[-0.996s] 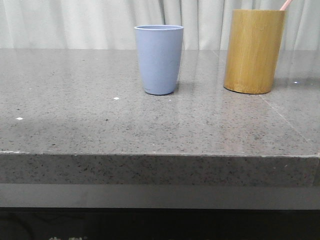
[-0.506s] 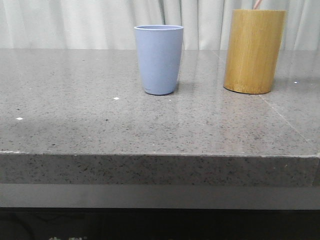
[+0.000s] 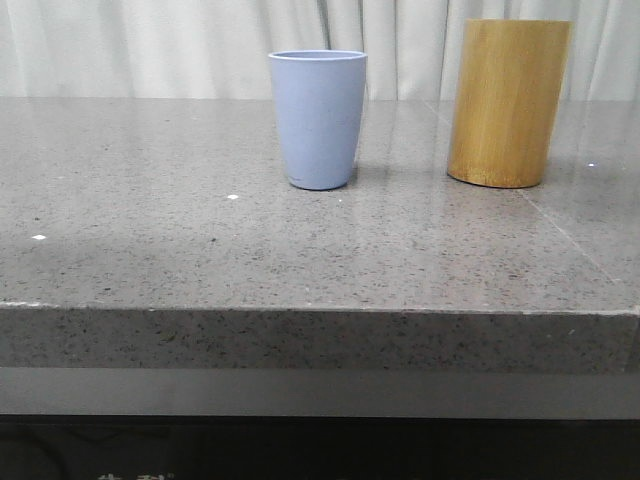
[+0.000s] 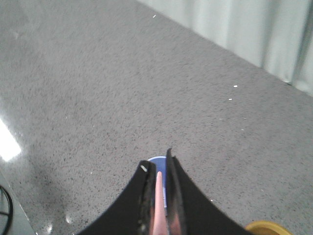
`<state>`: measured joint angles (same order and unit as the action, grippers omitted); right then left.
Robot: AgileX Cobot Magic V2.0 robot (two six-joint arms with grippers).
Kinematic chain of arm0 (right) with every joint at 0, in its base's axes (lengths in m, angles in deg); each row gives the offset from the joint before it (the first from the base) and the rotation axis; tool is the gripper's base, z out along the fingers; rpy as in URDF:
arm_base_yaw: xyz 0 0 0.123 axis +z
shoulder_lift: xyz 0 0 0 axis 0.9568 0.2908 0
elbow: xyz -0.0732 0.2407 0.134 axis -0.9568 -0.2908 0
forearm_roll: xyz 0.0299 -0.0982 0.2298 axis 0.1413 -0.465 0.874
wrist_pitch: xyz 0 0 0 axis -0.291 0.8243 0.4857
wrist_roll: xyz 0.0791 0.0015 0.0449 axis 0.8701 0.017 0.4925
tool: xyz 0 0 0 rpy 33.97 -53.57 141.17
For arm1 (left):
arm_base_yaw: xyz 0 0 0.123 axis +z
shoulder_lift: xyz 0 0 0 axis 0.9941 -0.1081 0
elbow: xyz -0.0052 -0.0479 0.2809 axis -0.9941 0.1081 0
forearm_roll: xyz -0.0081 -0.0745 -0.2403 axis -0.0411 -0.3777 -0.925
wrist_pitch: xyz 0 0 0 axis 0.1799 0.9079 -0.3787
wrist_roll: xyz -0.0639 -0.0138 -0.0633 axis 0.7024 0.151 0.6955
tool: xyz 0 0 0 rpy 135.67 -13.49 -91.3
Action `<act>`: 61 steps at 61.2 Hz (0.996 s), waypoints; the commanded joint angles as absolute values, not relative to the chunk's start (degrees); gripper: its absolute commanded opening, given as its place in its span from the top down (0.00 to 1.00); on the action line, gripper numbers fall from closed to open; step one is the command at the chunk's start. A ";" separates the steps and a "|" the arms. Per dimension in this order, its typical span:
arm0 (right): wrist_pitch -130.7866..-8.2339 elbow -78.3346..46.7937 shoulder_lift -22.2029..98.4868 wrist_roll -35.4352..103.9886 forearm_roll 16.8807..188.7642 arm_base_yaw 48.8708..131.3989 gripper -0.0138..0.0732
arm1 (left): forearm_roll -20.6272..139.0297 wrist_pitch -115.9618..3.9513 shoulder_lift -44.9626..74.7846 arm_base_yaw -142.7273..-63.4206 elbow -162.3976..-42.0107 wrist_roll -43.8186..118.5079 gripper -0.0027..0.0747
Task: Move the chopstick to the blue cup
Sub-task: 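Move the chopstick over the blue cup and lower it inside, then open the right gripper and withdraw it upward from the blue cup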
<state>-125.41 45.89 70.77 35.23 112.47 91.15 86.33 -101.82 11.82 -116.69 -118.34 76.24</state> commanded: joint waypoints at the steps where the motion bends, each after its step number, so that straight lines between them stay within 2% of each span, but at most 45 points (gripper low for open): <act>1: -120.54 47.44 71.33 34.63 108.89 94.26 0.92 | 86.27 -97.95 12.54 -117.09 -119.78 76.69 0.66; 28: -116.84 47.44 83.08 34.63 106.74 96.66 0.91 | 86.27 -97.64 12.54 -117.09 -119.78 76.69 0.66; 33: -116.14 47.44 84.05 34.63 106.89 96.66 0.86 | 86.27 -97.64 12.54 -117.09 -119.78 76.69 0.66; 43: -116.42 47.44 84.67 34.63 106.95 96.66 0.59 | 86.27 -97.64 12.54 -117.09 -119.78 76.69 0.66; 46: -116.40 47.44 84.58 34.63 106.95 96.66 0.53 | 86.27 -97.64 12.54 -117.09 -119.78 76.69 0.66; 50: -116.50 47.59 84.12 34.63 106.70 96.66 0.50 | 86.27 -97.64 12.54 -117.09 -119.78 76.69 0.66; 61: -118.30 47.58 79.85 36.43 102.45 96.66 0.50 | 86.27 -97.64 12.54 -117.09 -119.78 76.69 0.65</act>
<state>-120.09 45.89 85.79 35.51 103.99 96.62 86.38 -101.64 11.82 -116.69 -118.34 76.24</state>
